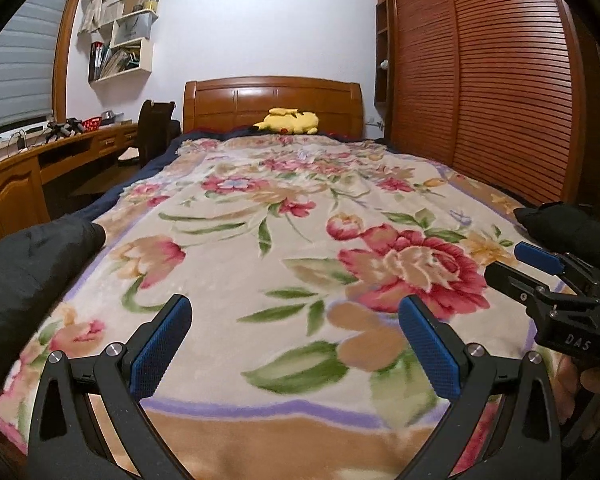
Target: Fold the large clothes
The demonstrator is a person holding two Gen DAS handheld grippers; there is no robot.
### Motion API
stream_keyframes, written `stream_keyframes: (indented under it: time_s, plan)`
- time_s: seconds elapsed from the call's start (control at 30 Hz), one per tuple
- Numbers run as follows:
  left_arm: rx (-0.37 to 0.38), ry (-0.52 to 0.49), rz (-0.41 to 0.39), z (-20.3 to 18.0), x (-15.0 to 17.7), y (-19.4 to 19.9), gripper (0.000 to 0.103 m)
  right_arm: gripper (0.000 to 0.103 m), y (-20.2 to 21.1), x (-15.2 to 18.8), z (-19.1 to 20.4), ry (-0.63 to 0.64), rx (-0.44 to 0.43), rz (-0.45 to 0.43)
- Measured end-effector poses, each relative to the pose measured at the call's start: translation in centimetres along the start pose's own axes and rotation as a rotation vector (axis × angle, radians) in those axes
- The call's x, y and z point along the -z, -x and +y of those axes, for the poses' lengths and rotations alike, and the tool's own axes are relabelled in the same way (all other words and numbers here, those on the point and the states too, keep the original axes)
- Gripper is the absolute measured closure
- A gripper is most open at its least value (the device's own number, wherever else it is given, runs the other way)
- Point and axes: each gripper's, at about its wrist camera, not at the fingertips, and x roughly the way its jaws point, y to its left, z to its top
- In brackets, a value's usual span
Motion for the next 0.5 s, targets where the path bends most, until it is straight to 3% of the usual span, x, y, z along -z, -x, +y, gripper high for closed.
stream_keyframes:
  time_s: [0.5]
  plan:
    - [-0.016,0.004,-0.023,0.3,0.3,1.4,0.000,0.021,0.7,0.8,0.3,0.008,0.015,-0.041]
